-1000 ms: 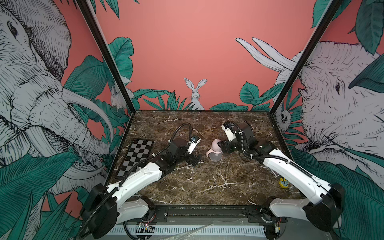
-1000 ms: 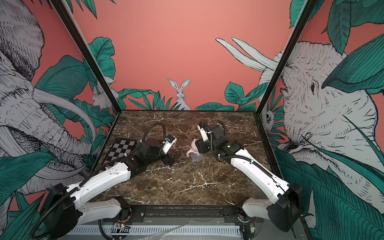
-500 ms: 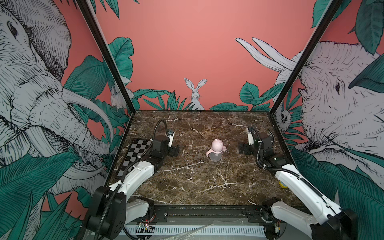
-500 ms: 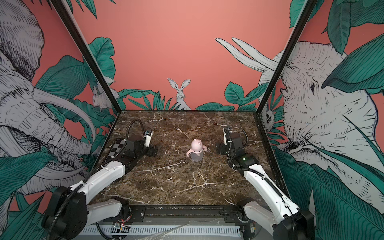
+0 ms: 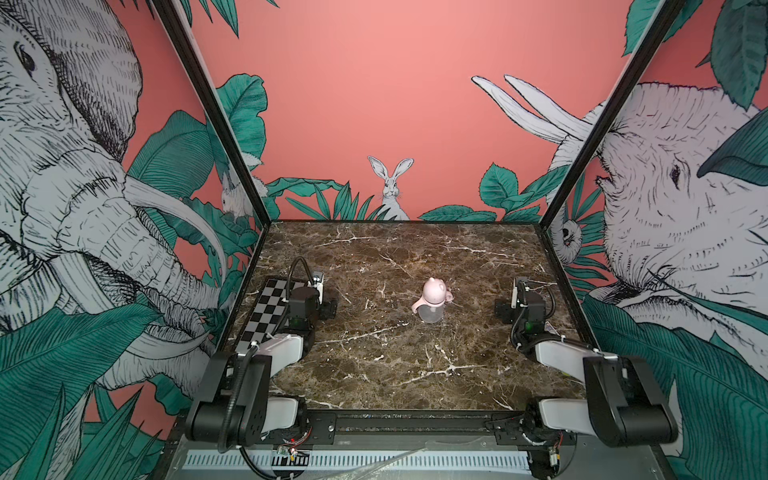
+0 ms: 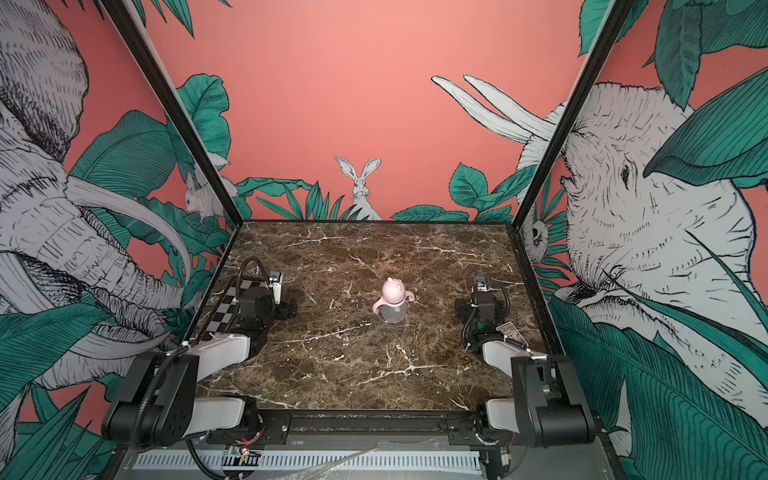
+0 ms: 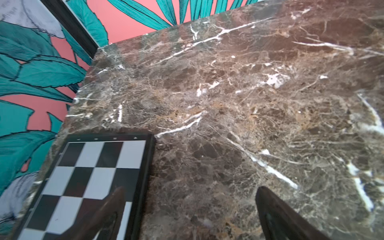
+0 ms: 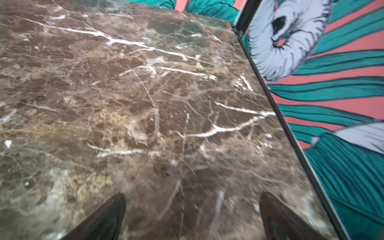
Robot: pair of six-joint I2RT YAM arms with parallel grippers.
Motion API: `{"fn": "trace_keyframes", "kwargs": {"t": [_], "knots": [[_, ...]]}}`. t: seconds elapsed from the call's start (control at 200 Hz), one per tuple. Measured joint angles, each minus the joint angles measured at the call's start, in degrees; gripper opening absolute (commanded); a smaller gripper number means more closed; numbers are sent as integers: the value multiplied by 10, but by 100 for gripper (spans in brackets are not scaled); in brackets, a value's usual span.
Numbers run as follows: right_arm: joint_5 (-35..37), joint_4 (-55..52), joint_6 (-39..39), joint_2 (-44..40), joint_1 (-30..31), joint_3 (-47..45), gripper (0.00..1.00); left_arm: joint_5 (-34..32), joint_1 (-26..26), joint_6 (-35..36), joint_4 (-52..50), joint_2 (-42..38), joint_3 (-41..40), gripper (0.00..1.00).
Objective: Assemble the baby bottles
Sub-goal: Reset both arms
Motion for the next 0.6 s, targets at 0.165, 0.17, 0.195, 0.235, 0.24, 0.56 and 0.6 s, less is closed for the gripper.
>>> {"fn": "trace_keyframes", "kwargs": {"t": [0.165, 0.17, 0.195, 0.235, 0.24, 0.56, 0.6], "knots": [[-35, 122, -8, 84, -3, -1, 100, 0, 2, 10, 94, 55, -1, 99], [-35, 125, -9, 86, -3, -1, 100, 0, 2, 11, 96, 56, -1, 99], [-38, 132, -9, 92, -4, -1, 100, 0, 3, 11, 110, 65, -1, 99], [-37, 130, -8, 94, -4, 0, 99, 3, 9, 10, 131, 82, -1, 99], [-35, 129, -8, 94, -4, 0, 99, 4, 10, 10, 134, 84, -1, 99], [-13, 139, 4, 94, -11, 16, 99, 37, 59, -15, 163, 131, 24, 100], [-13, 139, 5, 94, -11, 16, 99, 39, 59, -16, 164, 131, 24, 100]]}}
